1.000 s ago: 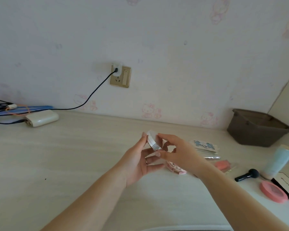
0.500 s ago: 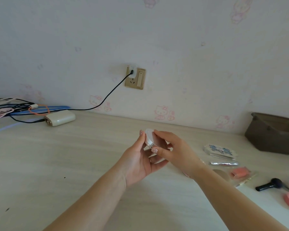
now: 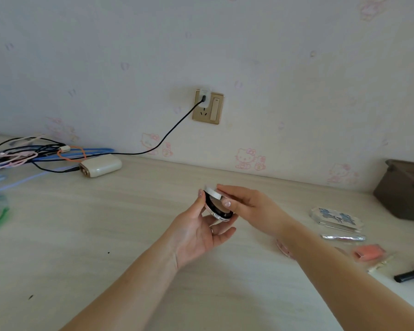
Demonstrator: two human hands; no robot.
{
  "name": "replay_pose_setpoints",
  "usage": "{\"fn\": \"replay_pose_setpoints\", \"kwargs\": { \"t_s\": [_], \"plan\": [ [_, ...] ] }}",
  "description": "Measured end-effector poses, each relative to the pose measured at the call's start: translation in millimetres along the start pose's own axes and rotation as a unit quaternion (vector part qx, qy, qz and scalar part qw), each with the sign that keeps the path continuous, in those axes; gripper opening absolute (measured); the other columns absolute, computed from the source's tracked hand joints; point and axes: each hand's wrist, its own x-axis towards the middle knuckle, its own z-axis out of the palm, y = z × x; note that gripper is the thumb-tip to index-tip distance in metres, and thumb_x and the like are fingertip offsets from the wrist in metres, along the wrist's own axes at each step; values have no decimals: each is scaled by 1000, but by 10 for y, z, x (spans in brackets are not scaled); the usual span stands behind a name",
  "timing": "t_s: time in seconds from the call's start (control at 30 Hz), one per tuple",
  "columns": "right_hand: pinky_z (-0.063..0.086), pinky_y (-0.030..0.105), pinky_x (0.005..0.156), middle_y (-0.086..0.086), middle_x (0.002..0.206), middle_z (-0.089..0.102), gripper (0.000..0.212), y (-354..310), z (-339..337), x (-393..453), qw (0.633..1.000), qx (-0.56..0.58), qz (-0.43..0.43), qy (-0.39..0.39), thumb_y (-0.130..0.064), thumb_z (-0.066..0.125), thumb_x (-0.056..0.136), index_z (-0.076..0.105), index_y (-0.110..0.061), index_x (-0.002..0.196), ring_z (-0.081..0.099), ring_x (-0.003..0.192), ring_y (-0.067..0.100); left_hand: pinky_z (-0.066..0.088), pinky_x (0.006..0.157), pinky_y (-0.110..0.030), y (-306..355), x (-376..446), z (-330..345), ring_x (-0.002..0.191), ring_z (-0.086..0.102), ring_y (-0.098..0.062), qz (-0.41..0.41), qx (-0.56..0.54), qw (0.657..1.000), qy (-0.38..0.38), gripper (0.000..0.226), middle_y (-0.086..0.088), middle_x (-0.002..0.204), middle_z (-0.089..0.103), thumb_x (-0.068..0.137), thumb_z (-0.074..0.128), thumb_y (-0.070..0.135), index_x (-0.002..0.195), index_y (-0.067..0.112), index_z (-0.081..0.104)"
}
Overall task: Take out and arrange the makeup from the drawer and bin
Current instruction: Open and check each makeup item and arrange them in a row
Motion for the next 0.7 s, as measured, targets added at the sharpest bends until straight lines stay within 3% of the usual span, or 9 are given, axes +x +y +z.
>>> {"fn": "replay_pose_setpoints", "kwargs": {
  "t_s": [0.13,0.27,0.33,0.4,0.5,0.6,0.63,0.7],
  "plan": [
    [42,13,92,-17,117,63,27,9,6,52,999,44,2,20,-35,56,90,60,-37,117,57,107,-9,52,92,-46,52,12,-93,117,60,-31,-3,45,999,-15,52,-16,124,59,90,48,47,126,11,57],
    [45,39,103,-5,117,64,23,89,43,118,993,96,13,63,-44,57,88,58,-45,111,61,111,12,49,97,-47,96,20,-220,112,57,-30,-2,134,990,-39,42,-8,113,58,91,53,40,130,23,53],
    [43,41,105,-5,120,61,26,90,78,161,990,122,15,62,-41,57,89,55,-40,115,60,112,13,50,97,-42,101,33,-274,99,54,-23,8,176,984,-28,36,-4,110,56,93,53,35,128,26,53],
    [41,39,106,-6,119,60,30,77,132,222,989,131,18,63,-37,57,89,52,-35,119,59,110,4,50,97,-37,93,56,-312,93,53,-19,26,203,979,2,31,-4,110,59,96,51,23,127,24,55],
    [42,35,104,-6,123,58,42,31,219,317,990,125,34,64,-39,58,89,47,-32,128,55,108,-2,53,93,-32,93,85,-330,101,64,-18,46,250,966,47,31,-5,115,67,92,57,12,123,13,58],
    [41,10,81,-9,129,53,56,-38,281,383,988,136,56,53,-40,58,89,35,-29,139,52,100,-9,57,83,-28,116,117,-361,104,67,-20,57,284,953,88,33,-9,114,70,87,63,4,119,5,58],
    [38,8,76,-8,130,52,62,-57,299,405,988,136,62,45,-40,58,89,29,-28,143,51,99,-8,57,81,-29,127,123,-371,103,68,-22,62,291,949,102,32,-13,112,70,86,63,1,117,4,57],
    [33,14,84,-8,140,48,73,-56,343,452,989,128,71,26,-40,58,89,18,-26,148,49,113,1,58,74,-28,140,137,-386,96,70,-23,70,306,941,128,24,-17,109,70,88,60,0,111,1,56]
  ]
}}
